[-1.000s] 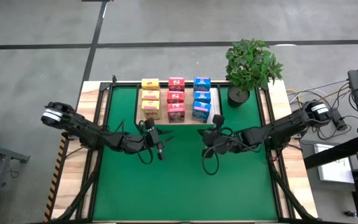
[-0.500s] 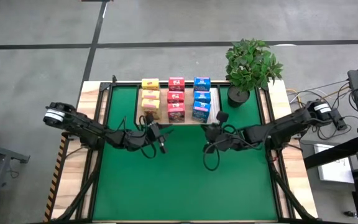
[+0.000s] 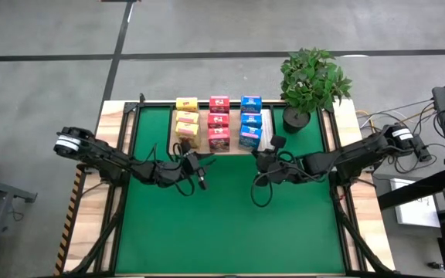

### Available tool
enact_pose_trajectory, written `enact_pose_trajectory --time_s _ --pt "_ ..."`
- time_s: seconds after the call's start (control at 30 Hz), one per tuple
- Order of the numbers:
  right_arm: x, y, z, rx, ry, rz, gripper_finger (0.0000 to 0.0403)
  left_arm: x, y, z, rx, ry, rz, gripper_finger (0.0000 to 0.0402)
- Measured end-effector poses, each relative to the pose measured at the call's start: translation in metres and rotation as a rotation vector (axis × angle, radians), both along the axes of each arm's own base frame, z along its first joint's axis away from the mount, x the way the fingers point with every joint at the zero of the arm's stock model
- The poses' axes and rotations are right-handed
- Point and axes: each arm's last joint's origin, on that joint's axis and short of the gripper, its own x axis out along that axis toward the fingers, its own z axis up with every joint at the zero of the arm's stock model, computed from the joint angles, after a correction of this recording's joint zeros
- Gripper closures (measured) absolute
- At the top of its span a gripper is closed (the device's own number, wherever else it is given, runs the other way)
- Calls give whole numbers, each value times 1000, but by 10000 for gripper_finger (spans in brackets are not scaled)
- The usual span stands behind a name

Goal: Stack cereal on shelf
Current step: Adjust the blue cereal box on the shelf

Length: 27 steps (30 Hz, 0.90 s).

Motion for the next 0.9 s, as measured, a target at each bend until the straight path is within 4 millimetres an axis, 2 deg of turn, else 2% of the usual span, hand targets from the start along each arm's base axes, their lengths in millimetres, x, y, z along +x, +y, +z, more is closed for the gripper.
enact_pose_trajectory --time_s 0.3,0.57,0.73,0.9 --pt "-3 -2 -1 -44 22 -46 394 0 0 0 0 0 0 322" --pt "-3 -1 -2 -16 15 -48 394 0 0 0 -2 -1 0 322" --pt "-1 2 0 29 -28 -22 394 0 -1 0 -7 -5 -5 322" --pt "7 7 10 73 -143 57 394 -1 -7 2 -11 -20 -27 322"
